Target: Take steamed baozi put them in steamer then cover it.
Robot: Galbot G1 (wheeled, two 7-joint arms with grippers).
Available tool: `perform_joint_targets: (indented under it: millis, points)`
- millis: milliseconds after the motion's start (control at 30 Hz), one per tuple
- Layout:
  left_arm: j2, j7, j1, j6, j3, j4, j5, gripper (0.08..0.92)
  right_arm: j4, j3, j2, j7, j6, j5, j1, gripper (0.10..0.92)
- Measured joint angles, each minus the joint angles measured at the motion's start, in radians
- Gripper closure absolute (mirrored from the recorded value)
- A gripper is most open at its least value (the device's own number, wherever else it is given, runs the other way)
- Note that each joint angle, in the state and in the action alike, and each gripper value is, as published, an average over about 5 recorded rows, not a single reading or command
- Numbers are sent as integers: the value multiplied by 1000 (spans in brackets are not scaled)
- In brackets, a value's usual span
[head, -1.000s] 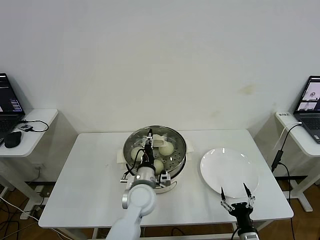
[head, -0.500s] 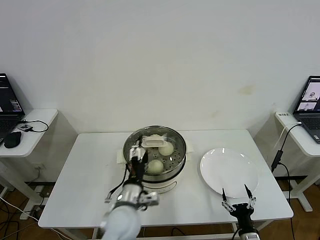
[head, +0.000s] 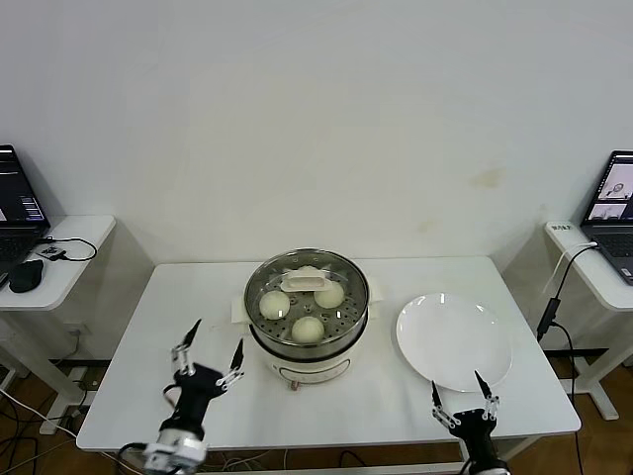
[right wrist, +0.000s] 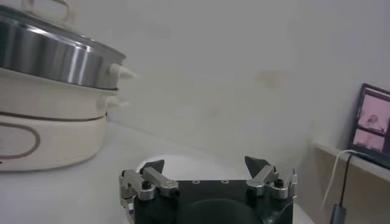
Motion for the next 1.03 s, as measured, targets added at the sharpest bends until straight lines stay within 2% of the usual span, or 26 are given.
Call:
perform_joint_targets:
  millis: [200,433,700,1033]
  points:
    - [-1,-25,84,-88,-68,27,-278,177,48,-26,-57,-16,-14,66,-59,203]
    - [-14,-25,127,-183,-121,74,-452,177,96,-52,-82,-30,-21,101,-123,202]
    - [-23,-3,170,-240,-155,109,-550,177,149,-90,-89,-49,-51,127,-172,202]
    - [-40,20,203,-255,-166,124,-615,177,194,-120,-80,-60,-120,207,-189,202]
